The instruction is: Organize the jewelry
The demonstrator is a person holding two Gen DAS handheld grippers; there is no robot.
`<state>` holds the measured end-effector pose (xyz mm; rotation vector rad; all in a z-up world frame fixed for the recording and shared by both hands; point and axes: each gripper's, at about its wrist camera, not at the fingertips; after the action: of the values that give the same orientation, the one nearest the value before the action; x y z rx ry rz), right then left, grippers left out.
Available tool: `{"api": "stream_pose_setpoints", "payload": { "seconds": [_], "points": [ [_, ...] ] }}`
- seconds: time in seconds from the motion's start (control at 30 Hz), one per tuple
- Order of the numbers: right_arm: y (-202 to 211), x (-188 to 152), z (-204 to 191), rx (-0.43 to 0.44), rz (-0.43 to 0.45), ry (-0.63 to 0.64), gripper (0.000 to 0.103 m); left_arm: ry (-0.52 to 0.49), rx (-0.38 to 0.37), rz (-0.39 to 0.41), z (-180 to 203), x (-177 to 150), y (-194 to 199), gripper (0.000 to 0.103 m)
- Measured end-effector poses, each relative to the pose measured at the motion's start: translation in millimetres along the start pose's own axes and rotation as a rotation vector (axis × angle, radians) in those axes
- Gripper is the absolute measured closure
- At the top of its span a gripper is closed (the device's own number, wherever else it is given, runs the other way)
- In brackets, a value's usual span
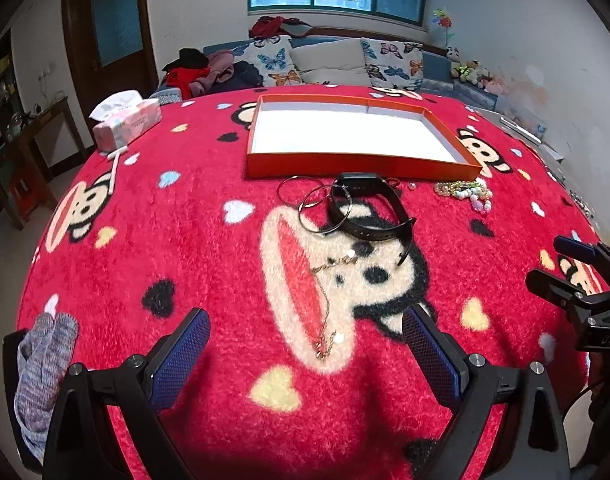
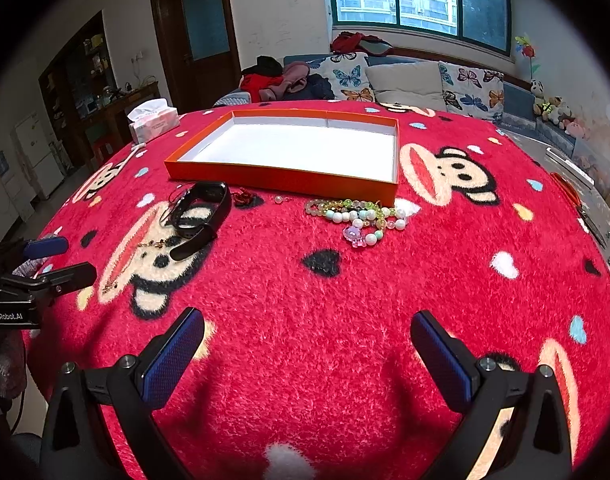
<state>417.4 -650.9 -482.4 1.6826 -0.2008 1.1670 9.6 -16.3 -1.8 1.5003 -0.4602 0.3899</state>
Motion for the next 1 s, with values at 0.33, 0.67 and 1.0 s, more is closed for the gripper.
{"api": "stream_pose_setpoints", "payload": {
  "seconds": [0.33, 0.67, 1.0],
  "points": [
    [-4, 2, 3, 0.004, -0.002, -0.004, 0.0, -0.051, -0.045, -0.05, -1, 14, -18, 0.0],
    [-11, 9, 5, 0.012, -0.017, 0.005, 0.0, -0.149, -0.079, -0.071, 4, 36, -41, 0.01],
    [-21, 16, 12, 0.042, -0.034, -0.016, 0.0, -0.233, -0.139, -0.09, 13, 53, -61, 0.042]
  ]
}}
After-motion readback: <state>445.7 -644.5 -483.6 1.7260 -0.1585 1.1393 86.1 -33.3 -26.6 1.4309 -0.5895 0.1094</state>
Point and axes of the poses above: each gripper's, at about its wrist camera, not at the fingertips, and y roughly against the way its jaws point, z to its right, x to its top, and after that the axes turned 8 degrees about -z, right-handed
